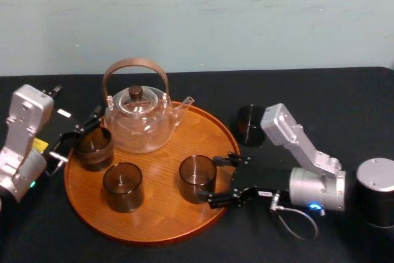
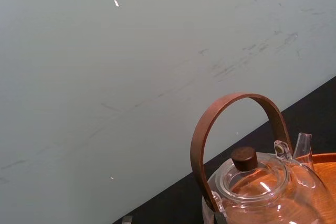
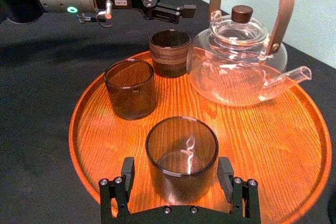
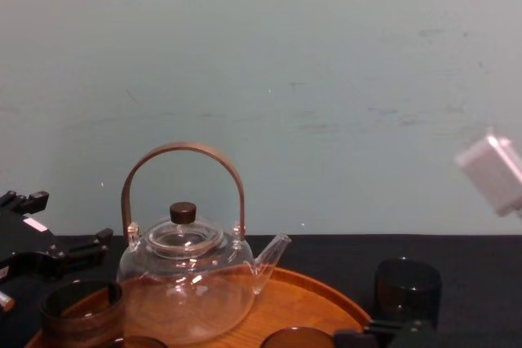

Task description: Pick up the glass from the table and place it on the tray.

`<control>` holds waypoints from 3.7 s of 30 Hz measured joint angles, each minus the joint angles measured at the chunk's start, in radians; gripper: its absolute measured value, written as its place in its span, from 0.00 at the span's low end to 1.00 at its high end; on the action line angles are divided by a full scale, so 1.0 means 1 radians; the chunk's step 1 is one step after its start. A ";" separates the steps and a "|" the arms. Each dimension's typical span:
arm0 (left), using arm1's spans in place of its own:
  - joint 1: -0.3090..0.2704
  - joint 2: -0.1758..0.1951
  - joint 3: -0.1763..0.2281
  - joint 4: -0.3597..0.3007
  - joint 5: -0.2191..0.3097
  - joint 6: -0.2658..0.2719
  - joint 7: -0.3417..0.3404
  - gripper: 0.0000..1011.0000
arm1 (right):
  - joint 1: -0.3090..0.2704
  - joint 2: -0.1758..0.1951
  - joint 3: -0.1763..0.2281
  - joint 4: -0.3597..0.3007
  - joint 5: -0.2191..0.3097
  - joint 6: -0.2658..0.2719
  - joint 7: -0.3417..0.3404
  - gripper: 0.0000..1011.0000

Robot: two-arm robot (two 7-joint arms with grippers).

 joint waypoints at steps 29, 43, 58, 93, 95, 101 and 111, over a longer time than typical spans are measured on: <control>0.000 0.000 0.000 0.000 0.000 0.000 0.000 0.99 | -0.194 0.188 0.209 -0.195 0.164 -0.087 -0.080 0.99; 0.000 0.000 0.000 0.000 0.000 0.000 0.000 0.99 | -0.212 0.146 0.284 -0.168 0.137 0.007 -0.260 0.99; 0.000 0.000 0.000 0.000 0.000 0.000 0.000 0.99 | -0.148 0.082 0.277 -0.103 0.067 0.132 -0.323 0.99; 0.000 0.000 0.000 0.000 0.000 0.000 0.000 0.99 | 0.039 -0.066 0.191 0.119 -0.046 0.159 -0.228 0.99; 0.000 0.000 0.000 0.000 0.000 0.000 0.000 0.99 | 0.045 -0.073 0.190 0.127 -0.047 0.160 -0.227 0.99; 0.000 0.000 0.000 0.000 0.000 0.000 0.000 0.99 | 0.060 -0.086 0.191 0.148 -0.047 0.162 -0.228 0.99; 0.000 0.000 0.000 0.000 0.000 0.000 0.000 0.99 | 0.091 -0.109 0.192 0.192 -0.054 0.161 -0.228 0.99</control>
